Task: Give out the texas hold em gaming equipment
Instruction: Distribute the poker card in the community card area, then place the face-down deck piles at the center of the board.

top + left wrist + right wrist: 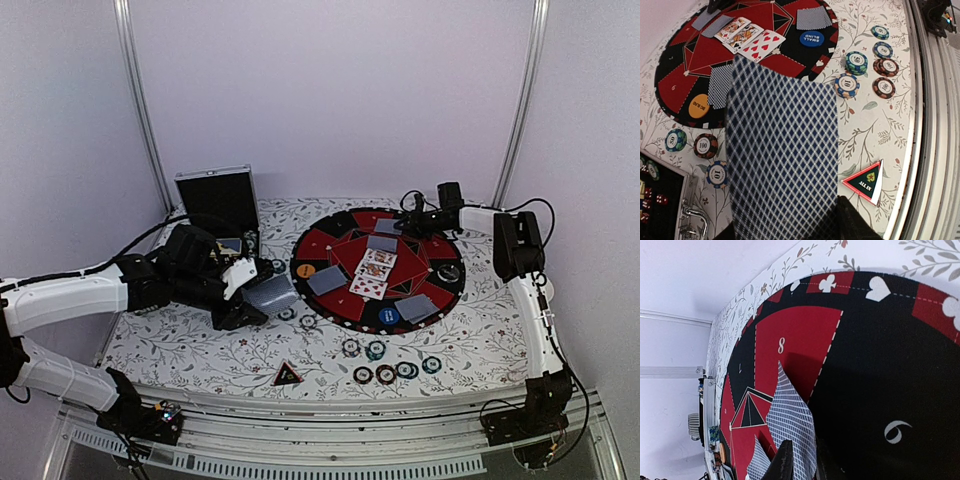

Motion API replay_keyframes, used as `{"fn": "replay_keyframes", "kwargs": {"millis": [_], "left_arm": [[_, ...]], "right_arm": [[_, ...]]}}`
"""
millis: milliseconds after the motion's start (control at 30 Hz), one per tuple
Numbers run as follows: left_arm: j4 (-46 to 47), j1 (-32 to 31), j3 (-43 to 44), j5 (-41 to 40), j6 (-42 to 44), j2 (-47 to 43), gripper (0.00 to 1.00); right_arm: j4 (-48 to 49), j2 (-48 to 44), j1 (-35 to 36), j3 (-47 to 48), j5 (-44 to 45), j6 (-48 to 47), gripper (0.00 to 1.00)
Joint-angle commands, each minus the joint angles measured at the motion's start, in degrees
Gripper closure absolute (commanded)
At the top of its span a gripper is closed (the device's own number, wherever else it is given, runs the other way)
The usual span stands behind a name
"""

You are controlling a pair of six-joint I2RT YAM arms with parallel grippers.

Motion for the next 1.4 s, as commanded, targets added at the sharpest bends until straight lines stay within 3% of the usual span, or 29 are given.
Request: {"fn": "replay_keyframes", "kwargs": {"millis": [0, 333, 500, 667, 867, 1100, 1367], "left_arm": [[1.25, 0.43, 0.44, 0.73, -0.11, 0.7, 0.54], [1.15, 0.46, 0.52, 0.39, -0.33, 1.08, 0.54], [-0.17, 0.44, 2.06, -1.01, -2.83, 2.08, 0.55], [-1.32, 0.35, 3.2, -1.46, -10.23, 2.1, 0.55], [0.31, 0.36, -0.87, -6.49, -28.01, 0.16, 0.55], [2.88, 0.37, -9.67, -7.16, -45.74, -2.72, 0.56], [2.62, 0.35, -18.58, -10.49, -54.14, -9.4, 0.55]], "right_arm": [[-2.06, 1.58, 0.75, 2.29, 2.41, -1.01, 0.78], [-11.44, -7.34, 1.13, -0.89, 23.64, -7.95, 0.36], [-14.83, -13.16, 1.78, -1.66, 30.64, -12.14, 0.0], [-18.7, -20.34, 3.61, -2.61, 39.25, -17.8, 0.01], [-18.38, -35.12, 8.8, -11.84, 44.76, -22.3, 0.01], [-17.33, -48.66, 24.52, -25.58, 47.87, -24.76, 0.01], [-19.37, -51.06, 39.41, -32.0, 48.5, -20.99, 0.01]]}}
